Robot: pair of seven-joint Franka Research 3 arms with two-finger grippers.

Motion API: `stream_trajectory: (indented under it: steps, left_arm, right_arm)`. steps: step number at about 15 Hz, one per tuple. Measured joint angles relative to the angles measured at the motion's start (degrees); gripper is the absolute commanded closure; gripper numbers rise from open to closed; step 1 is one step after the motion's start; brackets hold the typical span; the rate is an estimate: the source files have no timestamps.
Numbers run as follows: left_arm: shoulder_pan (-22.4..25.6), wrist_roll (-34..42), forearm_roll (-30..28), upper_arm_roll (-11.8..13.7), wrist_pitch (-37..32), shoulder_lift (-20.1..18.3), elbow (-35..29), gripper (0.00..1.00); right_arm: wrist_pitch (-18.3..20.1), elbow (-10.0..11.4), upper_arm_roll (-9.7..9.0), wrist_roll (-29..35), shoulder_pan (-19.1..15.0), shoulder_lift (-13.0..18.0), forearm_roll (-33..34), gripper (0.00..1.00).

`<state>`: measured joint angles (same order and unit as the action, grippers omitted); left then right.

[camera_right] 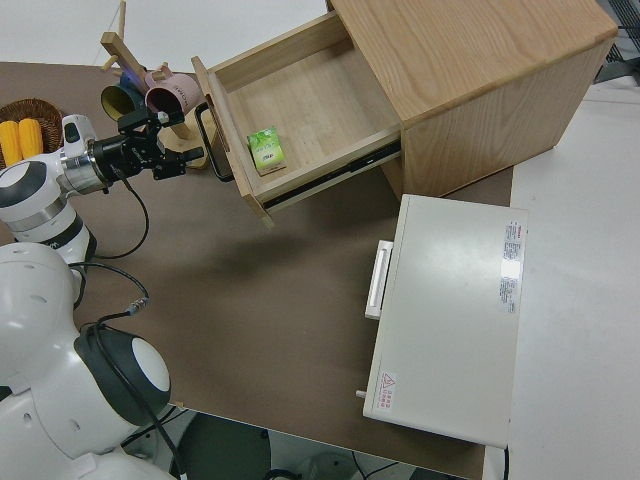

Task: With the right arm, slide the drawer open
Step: 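Pull the handle toward the robot with the right gripper, sliding the drawer out, then open the right gripper and release the drawer handle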

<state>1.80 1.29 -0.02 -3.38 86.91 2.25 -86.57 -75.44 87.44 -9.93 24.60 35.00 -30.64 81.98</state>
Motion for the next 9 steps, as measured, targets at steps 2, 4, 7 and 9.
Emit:
stream_trajectory:
  steps: [2, 4, 7, 9]
  left_arm:
    - [0.00, 0.00, 0.00, 0.00, 0.00, 0.00, 0.00, 0.01]
    - [0.00, 0.00, 0.00, 0.00, 0.00, 0.00, 0.00, 0.01]
    - [0.00, 0.00, 0.00, 0.00, 0.00, 0.00, 0.00, 0.01]
    - [0.00, 0.00, 0.00, 0.00, 0.00, 0.00, 0.00, 0.01]
  right_arm:
    - [0.00, -1.75, -0.11, 1.81, 0.75, 0.00, -2.76, 0.015]
    - [0.02, -5.08, -0.12, 2.40, 1.66, 0.04, -7.31, 0.015]
    - [0.03, -10.51, -0.18, 2.60, 1.89, 0.28, -15.37, 0.015]
    - [0.03, -13.54, -0.20, 2.60, 1.85, 0.60, -20.43, 0.015]
